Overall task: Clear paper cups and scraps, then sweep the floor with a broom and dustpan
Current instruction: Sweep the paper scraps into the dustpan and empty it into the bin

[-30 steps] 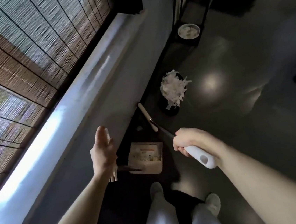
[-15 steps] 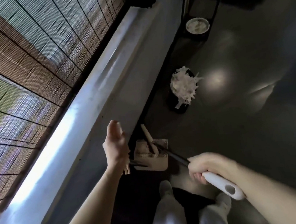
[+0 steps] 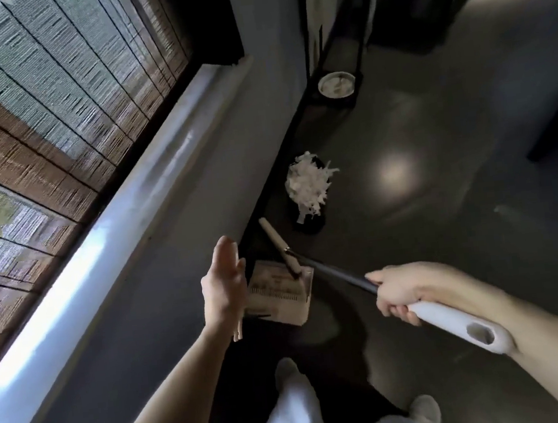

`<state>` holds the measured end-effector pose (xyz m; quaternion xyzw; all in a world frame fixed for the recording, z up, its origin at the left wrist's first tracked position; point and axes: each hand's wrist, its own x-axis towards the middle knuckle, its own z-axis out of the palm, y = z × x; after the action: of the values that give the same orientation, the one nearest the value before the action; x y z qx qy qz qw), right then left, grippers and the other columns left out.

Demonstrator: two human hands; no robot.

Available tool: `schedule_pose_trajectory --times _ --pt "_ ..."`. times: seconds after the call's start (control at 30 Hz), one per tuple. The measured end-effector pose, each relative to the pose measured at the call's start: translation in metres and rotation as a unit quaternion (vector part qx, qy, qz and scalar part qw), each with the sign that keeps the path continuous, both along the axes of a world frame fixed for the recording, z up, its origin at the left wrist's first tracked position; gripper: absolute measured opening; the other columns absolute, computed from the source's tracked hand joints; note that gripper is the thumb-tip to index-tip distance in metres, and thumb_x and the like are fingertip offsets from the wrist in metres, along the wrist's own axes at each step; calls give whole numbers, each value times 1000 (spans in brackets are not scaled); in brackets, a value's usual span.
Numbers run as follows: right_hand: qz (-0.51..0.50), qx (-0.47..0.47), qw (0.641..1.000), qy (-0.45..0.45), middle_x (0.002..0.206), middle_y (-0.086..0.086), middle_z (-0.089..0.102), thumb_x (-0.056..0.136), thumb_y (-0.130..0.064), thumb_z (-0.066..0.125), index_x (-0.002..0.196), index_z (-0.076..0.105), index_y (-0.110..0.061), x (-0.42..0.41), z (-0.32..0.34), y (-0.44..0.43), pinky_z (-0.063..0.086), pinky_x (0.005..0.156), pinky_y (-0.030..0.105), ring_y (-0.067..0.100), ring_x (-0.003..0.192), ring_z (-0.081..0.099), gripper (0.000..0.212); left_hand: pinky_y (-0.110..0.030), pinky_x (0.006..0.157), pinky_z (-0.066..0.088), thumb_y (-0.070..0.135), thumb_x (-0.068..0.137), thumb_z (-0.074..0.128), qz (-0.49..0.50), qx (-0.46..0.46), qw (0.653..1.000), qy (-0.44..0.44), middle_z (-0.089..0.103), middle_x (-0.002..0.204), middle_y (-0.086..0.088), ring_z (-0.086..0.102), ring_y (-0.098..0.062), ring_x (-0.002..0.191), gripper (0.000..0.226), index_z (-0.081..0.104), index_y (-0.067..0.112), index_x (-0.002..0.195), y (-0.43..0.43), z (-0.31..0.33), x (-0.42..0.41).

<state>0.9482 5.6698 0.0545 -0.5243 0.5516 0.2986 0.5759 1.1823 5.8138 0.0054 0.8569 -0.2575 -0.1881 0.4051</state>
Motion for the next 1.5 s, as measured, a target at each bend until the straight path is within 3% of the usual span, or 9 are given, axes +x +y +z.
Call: schedule_pose_trajectory --times 0.17,0.33,0.57,0.73,0.9,0.97,1.07,1.23,1.5 --pt "72 -52 996 0 46 2 47 84 4 47 146 32 -33 -60 3 -5 35 37 16 8 35 40 74 -29 40 40 23 90 42 22 22 999 -6 47 59 10 38 -11 44 13 43 35 95 6 -8 -78" --pt "83 -52 995 4 57 5 48 86 3 46 147 30 -30 -84 -3 -15 35 38 16 8 35 39 71 -36 40 47 29 93 45 79 36 996 -14 53 62 5 48 -16 47 11 42 39 97 19 -9 -117" --pt "172 -56 983 29 47 3 46 84 4 48 137 49 -11 -20 -27 -36 38 44 21 11 40 41 55 -36 44 54 29 94 53 210 25 975 61 61 85 -6 58 -21 53 29 46 54 107 38 -19 -105" --pt "261 -90 961 34 67 9 55 84 1 48 128 53 -10 48 -69 -38 46 70 28 19 66 52 46 -31 42 53 26 90 54 181 23 982 49 60 76 -3 51 -8 41 37 46 62 92 25 -21 -49" --pt "338 -50 939 44 80 12 59 87 3 44 147 31 -15 68 -100 -14 43 59 26 16 55 48 64 -38 47 54 20 87 55 188 26 981 52 58 73 7 50 -4 45 41 49 61 91 26 -24 -12" --pt "357 -17 931 73 76 10 58 86 2 44 151 19 -28 56 -98 -11 42 55 25 14 52 46 76 -40 46 53 20 88 54 191 14 980 58 55 71 9 48 -2 44 40 50 60 89 26 -21 -3" --pt "322 36 940 110 56 1 52 82 -3 47 147 20 -49 32 -77 -22 42 51 20 9 47 45 84 -42 44 53 23 90 53 187 2 980 73 53 70 9 43 -3 44 32 51 55 88 22 -19 -7" --pt "281 39 957 69 43 -1 45 82 1 47 146 29 -40 5 -32 -36 37 38 17 8 38 40 78 -47 51 55 22 92 56 132 0 987 89 58 71 12 50 -10 51 39 48 61 93 24 -21 -46" --pt "136 38 989 32 51 1 41 90 2 51 148 25 -39 -53 -16 -70 33 35 15 6 34 37 76 -47 51 57 23 92 59 87 -17 993 76 63 81 10 59 -13 54 43 47 63 100 -10 -9 -92"
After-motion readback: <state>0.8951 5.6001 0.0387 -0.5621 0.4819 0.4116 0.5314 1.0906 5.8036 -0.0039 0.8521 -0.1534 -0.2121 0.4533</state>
